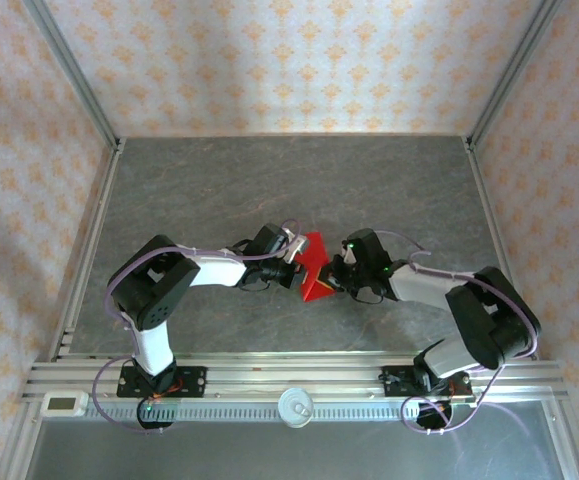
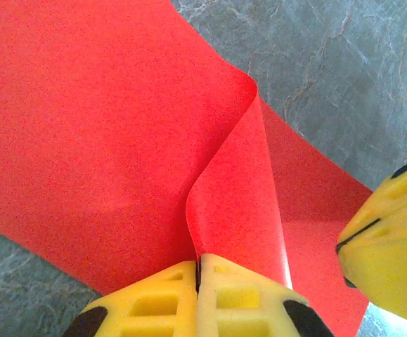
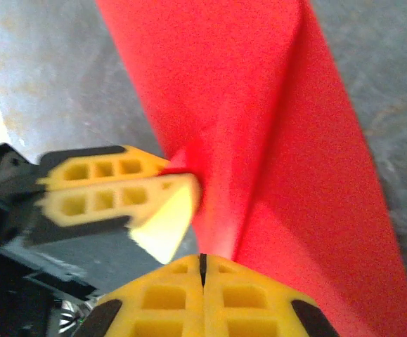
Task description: Fold a paper plane with a square sheet of paper (pick it up from the middle)
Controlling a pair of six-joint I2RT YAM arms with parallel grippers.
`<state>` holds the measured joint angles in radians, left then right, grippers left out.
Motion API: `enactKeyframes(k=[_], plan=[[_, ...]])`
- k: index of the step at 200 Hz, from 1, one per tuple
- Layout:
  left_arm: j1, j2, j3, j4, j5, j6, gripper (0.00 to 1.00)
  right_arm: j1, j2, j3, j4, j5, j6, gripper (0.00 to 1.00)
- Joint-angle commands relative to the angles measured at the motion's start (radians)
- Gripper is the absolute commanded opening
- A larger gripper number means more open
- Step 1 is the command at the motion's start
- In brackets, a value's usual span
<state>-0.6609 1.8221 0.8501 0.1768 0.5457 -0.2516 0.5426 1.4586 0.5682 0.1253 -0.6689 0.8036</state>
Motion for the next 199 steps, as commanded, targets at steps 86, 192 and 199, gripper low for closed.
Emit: enactKeyframes(k=[86,192,199], plan=[[-0.008,0.062,-0.012,-0.051,-0.012,0.046,0.06,-0.001,0.104,0.048,0.145,-0.018,0.149,0.00],[-0.008,0.072,-0.005,-0.074,-0.016,0.061,0.06,-0.004,0.170,-0.009,0.085,0.062,0.118,0.00],[-0.008,0.075,-0.003,-0.077,-0.016,0.061,0.05,-0.004,0.167,-0.013,0.089,0.061,0.121,0.00]])
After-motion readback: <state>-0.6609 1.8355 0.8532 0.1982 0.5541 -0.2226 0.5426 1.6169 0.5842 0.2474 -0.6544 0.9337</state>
